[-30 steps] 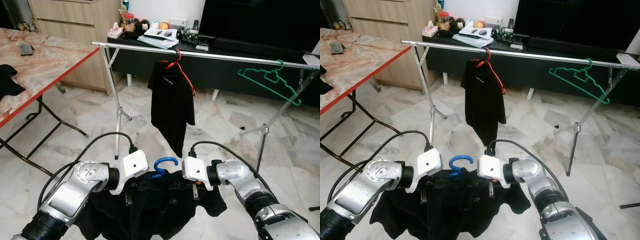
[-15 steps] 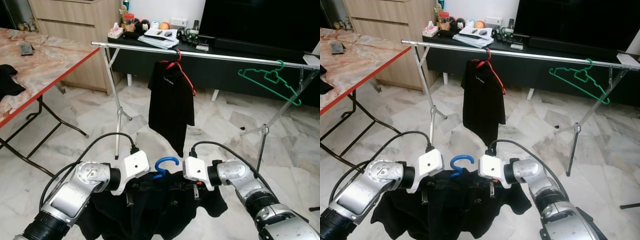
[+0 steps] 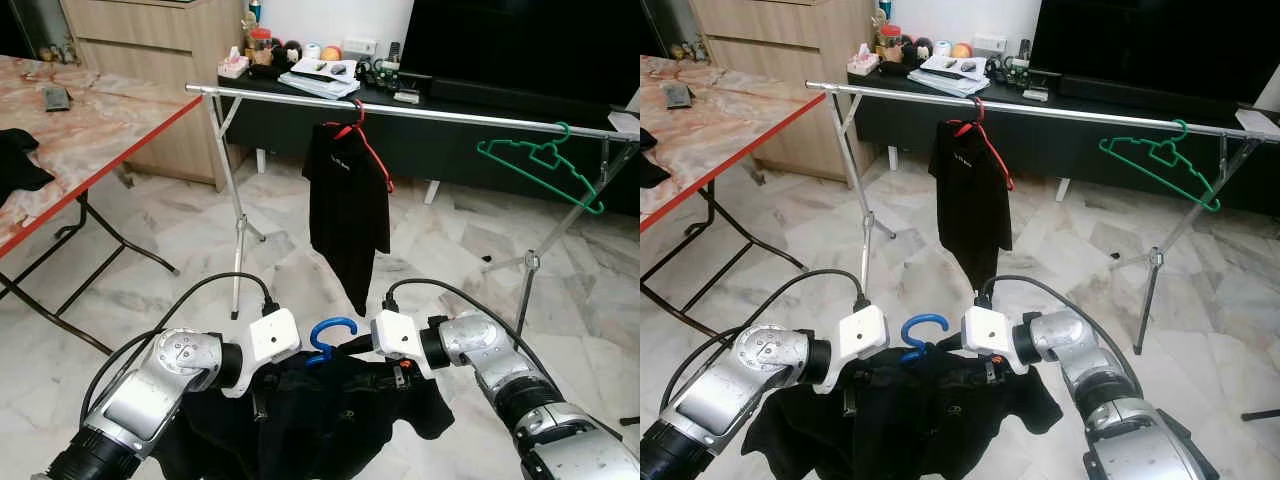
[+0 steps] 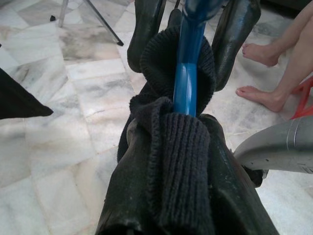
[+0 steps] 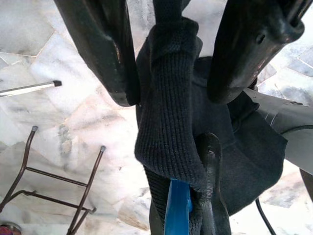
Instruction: Hang hanger
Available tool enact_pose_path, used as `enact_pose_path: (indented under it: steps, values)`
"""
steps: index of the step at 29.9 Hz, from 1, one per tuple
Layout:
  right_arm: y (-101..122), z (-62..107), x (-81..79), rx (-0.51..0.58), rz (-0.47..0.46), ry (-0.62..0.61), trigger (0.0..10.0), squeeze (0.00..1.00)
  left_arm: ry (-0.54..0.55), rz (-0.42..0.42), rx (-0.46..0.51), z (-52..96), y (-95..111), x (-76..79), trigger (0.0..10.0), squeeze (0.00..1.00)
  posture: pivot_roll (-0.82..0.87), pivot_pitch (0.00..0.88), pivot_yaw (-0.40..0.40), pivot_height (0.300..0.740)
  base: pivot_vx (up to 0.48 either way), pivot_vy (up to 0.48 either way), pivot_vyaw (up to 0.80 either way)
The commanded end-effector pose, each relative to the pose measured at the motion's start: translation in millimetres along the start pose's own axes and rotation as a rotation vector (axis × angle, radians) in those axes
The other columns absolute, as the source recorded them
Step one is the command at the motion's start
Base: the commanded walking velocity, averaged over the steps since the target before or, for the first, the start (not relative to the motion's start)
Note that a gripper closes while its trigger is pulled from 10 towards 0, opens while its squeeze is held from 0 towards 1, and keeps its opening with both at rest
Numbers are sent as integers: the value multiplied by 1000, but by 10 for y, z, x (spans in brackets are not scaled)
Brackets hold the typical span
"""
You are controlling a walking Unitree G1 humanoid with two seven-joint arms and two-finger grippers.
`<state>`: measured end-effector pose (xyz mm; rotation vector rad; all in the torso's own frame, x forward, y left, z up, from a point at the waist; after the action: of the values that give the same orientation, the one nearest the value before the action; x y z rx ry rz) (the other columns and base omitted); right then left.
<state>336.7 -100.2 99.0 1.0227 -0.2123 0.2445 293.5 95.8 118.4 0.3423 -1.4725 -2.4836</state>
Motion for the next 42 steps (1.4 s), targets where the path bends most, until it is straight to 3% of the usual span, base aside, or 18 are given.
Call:
enact_pose_path:
  steps: [1, 26, 27, 28, 30, 33, 34, 35, 36, 37, 42]
  values:
    - [48, 43, 52, 4, 20, -7, 10000, 1000, 4, -6, 11, 13, 31, -8, 0, 0, 131, 16, -69, 740, 0, 0, 0]
    - [48, 43, 52, 4, 20, -7, 10000, 1000, 4, -6, 11, 13, 31, -8, 0, 0, 131, 16, -69, 740, 0, 0, 0]
    - [53, 52, 44, 9, 15, 7, 10000, 1000, 12, -5, 7, 19, 20, -21, 0, 0, 129, 15, -68, 740, 0, 0, 0]
    - [12, 102, 29, 4, -2, -1, 10000, 1000, 120, 44, 11, 68, -126, -168, 0, 0, 124, 39, -54, 740, 0, 0, 0]
    - [-58, 154, 5, -25, -10, -16, 10000, 1000, 243, 105, 15, 137, -311, -318, 0, 0, 125, 41, -55, 740, 0, 0, 0]
    - [-108, 145, -4, -64, 2, -35, 10000, 1000, 257, 112, 20, 144, -325, -336, 0, 0, 125, 43, -54, 740, 0, 0, 0]
    - [-117, 138, 0, -70, 1, -45, 10000, 800, 255, 109, 22, 141, -317, -335, 0, 0, 126, 44, -54, 740, 0, 0, 0]
    - [-125, 133, 2, -74, -1, -52, 10000, 106, 254, 107, 22, 140, -312, -335, 0, 0, 126, 44, -54, 740, 0, 0, 0]
    - [-128, 130, 2, -75, -2, -56, 10000, 106, 255, 105, 22, 139, -309, -336, 0, 0, 126, 44, -54, 740, 0, 0, 0]
    - [-135, 131, 2, -81, 0, -59, 10000, 0, 256, 104, 22, 139, -307, -338, 0, 0, 127, 47, -54, 740, 0, 0, 0]
    - [-164, 149, 44, -111, 3, -109, 10000, 0, 292, 93, 6, 142, -336, -381, 0, 0, 122, 50, -53, 740, 0, 0, 0]
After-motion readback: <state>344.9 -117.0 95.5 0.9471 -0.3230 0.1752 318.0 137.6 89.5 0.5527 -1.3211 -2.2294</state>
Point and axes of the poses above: a point about 5 cm out from each wrist's last joint towards the gripper, its own z axis pointing back from the gripper into the wrist, its own y axis along the axis of the wrist's last joint, x = y × z, the point moved 3 cm from there along -z, pointing out of the wrist towards the gripper, and after that the axes turned 6 degrees about z, right-handed, at the moved point
